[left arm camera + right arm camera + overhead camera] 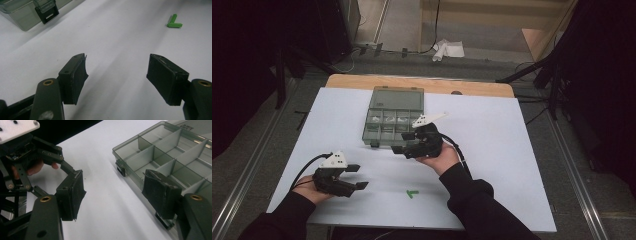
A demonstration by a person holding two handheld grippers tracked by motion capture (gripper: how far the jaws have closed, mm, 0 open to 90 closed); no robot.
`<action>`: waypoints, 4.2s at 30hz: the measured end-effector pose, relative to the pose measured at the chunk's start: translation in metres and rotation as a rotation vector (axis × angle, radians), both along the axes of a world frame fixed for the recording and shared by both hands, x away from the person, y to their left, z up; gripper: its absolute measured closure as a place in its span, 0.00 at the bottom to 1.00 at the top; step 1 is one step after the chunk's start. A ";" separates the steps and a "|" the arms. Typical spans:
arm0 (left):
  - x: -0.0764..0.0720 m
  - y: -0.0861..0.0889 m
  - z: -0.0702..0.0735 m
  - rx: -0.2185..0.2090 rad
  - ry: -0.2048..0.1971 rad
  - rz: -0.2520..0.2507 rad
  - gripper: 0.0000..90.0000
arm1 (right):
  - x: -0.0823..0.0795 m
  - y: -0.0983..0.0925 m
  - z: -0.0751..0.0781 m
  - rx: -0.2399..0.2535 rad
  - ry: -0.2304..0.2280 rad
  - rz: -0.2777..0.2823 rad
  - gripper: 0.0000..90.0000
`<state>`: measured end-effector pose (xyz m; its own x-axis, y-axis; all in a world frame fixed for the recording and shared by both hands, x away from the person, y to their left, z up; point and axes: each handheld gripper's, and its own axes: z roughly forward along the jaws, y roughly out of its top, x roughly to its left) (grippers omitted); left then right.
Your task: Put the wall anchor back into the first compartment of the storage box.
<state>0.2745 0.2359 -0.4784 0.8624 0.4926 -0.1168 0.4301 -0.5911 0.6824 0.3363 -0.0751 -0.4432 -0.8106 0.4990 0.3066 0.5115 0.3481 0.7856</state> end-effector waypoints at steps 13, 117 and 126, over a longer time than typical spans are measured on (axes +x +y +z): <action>0.000 -0.001 -0.001 0.008 0.003 -0.002 0.34 | -0.012 -0.018 -0.006 -0.025 -0.002 -0.001 0.38; 0.006 -0.004 0.002 0.008 -0.009 -0.014 0.34 | -0.079 -0.023 -0.070 -0.205 0.065 0.180 0.95; 0.006 -0.005 0.001 0.009 -0.012 -0.017 0.34 | -0.071 -0.024 -0.071 -0.170 0.177 0.162 0.95</action>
